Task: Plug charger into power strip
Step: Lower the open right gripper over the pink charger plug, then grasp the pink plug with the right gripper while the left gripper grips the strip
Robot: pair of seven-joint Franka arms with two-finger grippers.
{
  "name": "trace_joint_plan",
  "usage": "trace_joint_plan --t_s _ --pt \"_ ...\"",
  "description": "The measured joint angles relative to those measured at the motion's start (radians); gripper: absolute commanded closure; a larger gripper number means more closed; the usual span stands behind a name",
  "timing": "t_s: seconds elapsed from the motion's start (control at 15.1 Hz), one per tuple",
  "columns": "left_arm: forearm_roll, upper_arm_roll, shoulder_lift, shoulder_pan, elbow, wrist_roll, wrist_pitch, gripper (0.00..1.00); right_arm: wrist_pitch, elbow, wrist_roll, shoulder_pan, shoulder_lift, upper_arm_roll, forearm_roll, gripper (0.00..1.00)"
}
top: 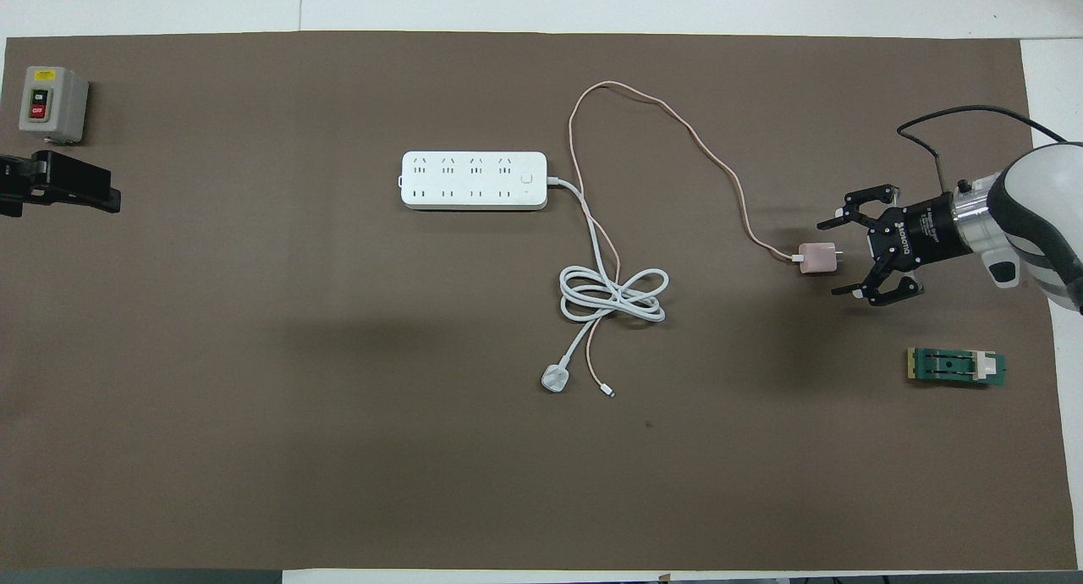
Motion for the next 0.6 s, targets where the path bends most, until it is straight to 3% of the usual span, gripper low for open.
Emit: trace_joint_plan --t_s 0.26,0.6 --pt "-0.251 0.006 -0.001 0.008 -0.01 -0.001 0.038 0.0 0.041 -0.002 -0.106 -0.005 0.034 -0.003 0.005 0.0" --pt "-0.6 0.002 -0.019 0.017 -0.133 -0.001 0.212 0.0 0.064 -0.013 -0.142 -0.022 0.053 -0.005 0.019 0.0"
